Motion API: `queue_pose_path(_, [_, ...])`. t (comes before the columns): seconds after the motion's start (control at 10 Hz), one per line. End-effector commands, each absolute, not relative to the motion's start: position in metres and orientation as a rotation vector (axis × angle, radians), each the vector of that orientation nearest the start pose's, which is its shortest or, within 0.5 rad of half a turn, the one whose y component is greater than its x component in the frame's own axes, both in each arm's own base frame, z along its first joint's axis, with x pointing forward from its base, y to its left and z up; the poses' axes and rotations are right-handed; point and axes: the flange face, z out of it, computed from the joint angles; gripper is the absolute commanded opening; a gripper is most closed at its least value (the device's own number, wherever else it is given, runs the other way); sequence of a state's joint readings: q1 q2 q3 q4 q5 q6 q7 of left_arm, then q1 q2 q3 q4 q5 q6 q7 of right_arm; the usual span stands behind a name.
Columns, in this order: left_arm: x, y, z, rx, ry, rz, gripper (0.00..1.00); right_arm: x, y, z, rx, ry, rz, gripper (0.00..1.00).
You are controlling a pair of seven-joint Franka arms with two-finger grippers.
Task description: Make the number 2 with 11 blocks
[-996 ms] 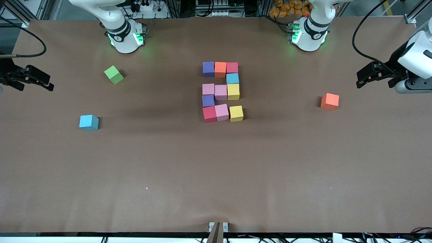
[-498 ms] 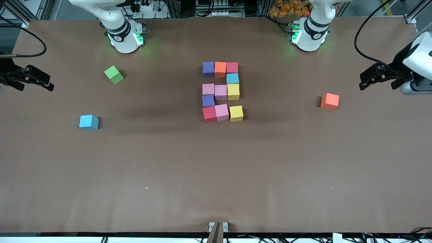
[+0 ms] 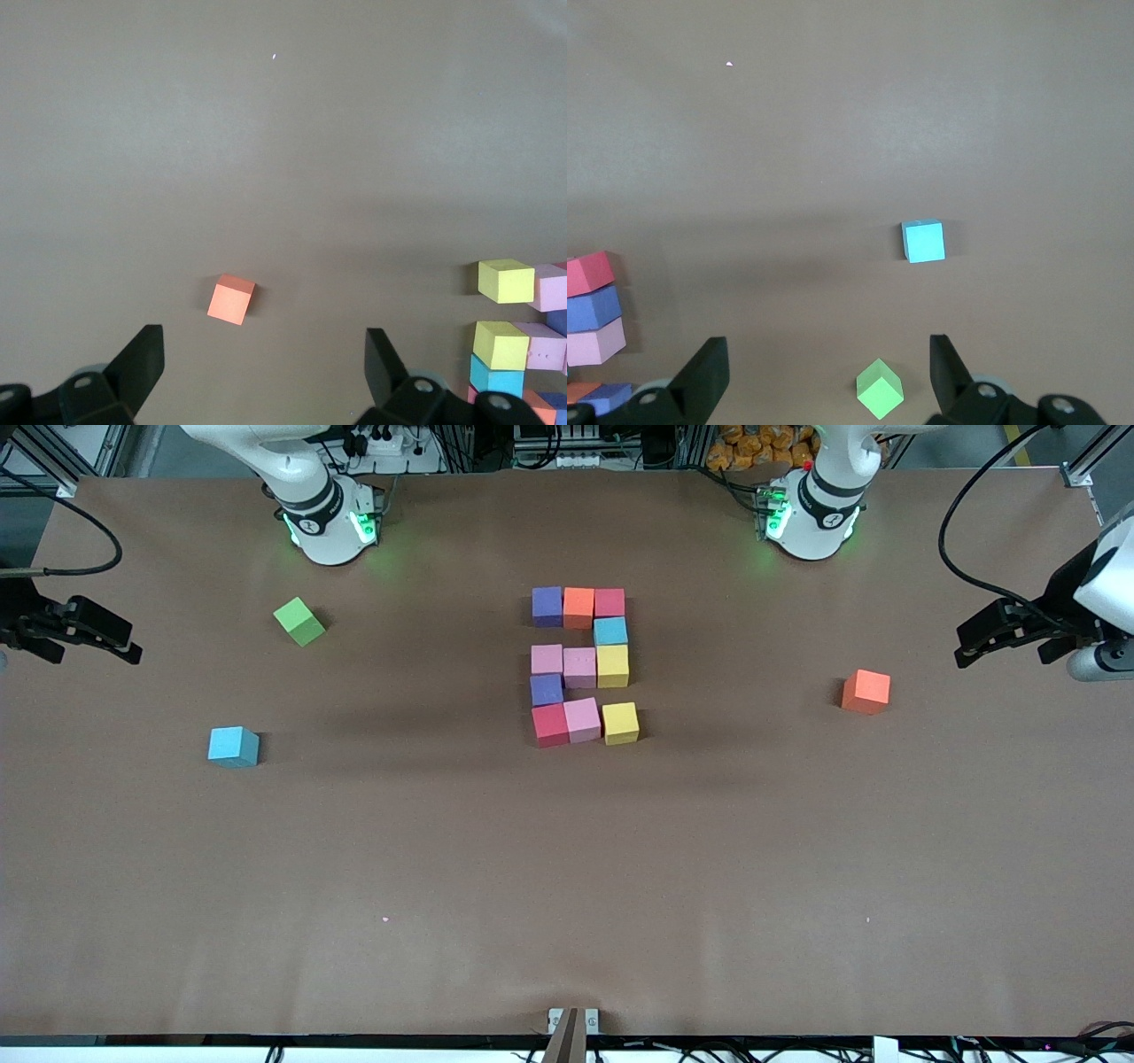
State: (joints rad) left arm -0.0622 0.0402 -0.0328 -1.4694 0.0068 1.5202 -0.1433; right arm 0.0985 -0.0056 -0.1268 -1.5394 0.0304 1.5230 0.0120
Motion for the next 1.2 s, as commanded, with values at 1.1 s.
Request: queue_pose_path(1.1, [0.562, -0.064, 0.653, -3.137, -0.011, -0.073, 1.0, 0.546, -0.013, 0.64, -3.11, 0.043, 0.007, 1.0])
